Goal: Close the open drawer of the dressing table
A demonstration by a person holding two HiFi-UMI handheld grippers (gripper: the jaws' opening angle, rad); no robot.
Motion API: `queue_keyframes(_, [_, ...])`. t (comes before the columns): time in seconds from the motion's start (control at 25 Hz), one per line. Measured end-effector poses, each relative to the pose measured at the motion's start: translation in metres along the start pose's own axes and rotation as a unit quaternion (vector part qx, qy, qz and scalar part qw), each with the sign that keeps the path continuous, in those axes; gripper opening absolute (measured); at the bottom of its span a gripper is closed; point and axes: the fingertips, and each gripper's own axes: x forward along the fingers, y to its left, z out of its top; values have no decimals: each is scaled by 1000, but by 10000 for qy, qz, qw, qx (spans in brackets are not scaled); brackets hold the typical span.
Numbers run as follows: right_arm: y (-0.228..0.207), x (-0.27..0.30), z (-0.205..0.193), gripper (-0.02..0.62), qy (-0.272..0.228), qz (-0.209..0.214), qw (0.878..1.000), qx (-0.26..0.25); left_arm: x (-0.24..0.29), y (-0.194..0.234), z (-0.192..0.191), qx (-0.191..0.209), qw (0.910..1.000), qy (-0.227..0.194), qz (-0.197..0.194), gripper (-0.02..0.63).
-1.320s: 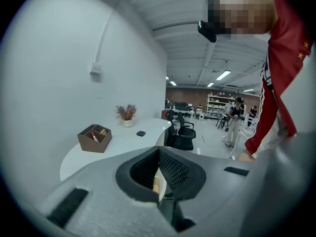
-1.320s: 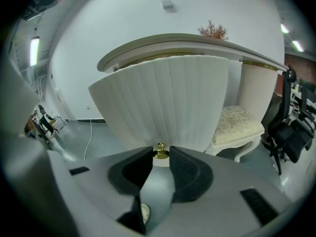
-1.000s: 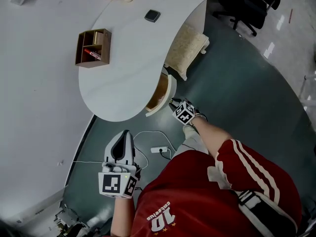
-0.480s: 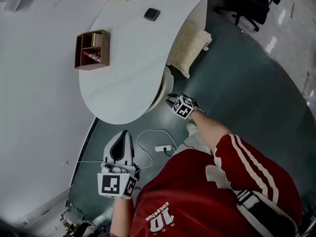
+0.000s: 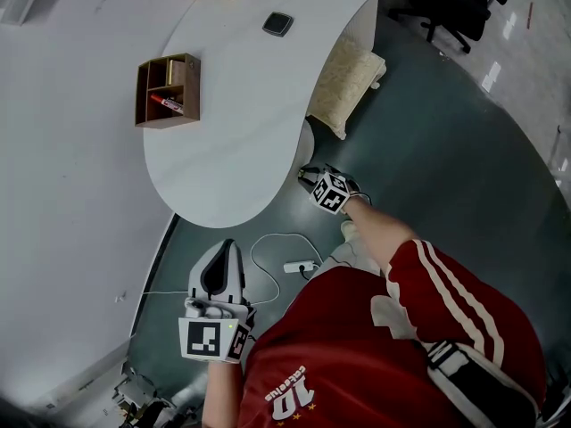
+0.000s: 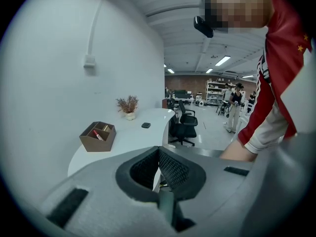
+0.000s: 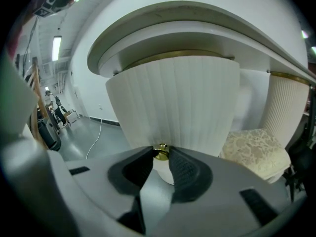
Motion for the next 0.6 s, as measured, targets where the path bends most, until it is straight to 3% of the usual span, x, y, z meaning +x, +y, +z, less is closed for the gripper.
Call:
queue_keyframes(0.16, [-2,9,9,103,11,-33,10000,-74,-5,10,-3,-178,9998,4,87,0])
queue_keyframes(0.32, [-7,21,20,103,-13,-83,9996,-270,-13,14,-9,-101,9997,62,195,0])
queue_keyframes(0.6, [-15,47,43,107,-239,-208,9995,-94,-37,26,-18,-106,9982,153,573,0])
